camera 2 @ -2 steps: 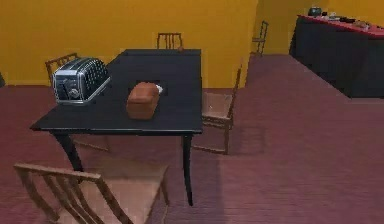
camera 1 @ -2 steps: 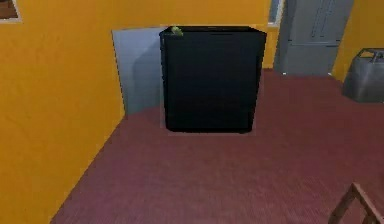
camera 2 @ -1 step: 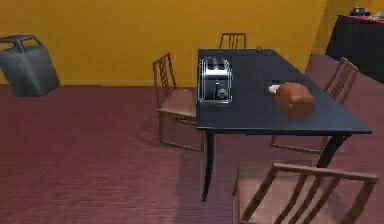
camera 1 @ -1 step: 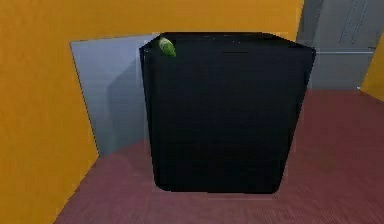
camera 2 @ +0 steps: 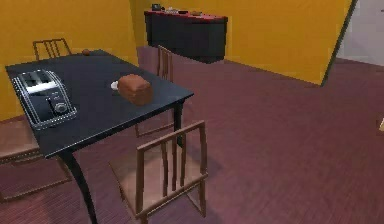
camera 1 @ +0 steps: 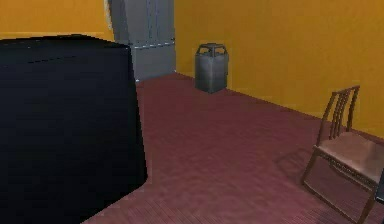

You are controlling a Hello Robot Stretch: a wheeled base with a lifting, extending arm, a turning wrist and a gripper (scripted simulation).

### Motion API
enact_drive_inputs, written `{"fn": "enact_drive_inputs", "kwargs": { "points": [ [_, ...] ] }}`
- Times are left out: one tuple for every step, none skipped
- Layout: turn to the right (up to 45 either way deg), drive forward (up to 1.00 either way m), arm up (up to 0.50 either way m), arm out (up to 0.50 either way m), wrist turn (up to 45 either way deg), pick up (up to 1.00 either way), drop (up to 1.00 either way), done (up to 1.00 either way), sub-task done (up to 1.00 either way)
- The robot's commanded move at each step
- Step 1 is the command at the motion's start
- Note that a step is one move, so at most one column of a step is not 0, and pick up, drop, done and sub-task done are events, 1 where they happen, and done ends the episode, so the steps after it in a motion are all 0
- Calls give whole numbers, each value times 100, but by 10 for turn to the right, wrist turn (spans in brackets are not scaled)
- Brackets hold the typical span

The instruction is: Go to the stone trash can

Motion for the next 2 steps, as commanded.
{"fn": "enact_drive_inputs", "kwargs": {
  "points": [
    [90,0,0,0,0,0,0,0,0],
    [0,100,0,0,0,0,0,0,0]
  ]
}}
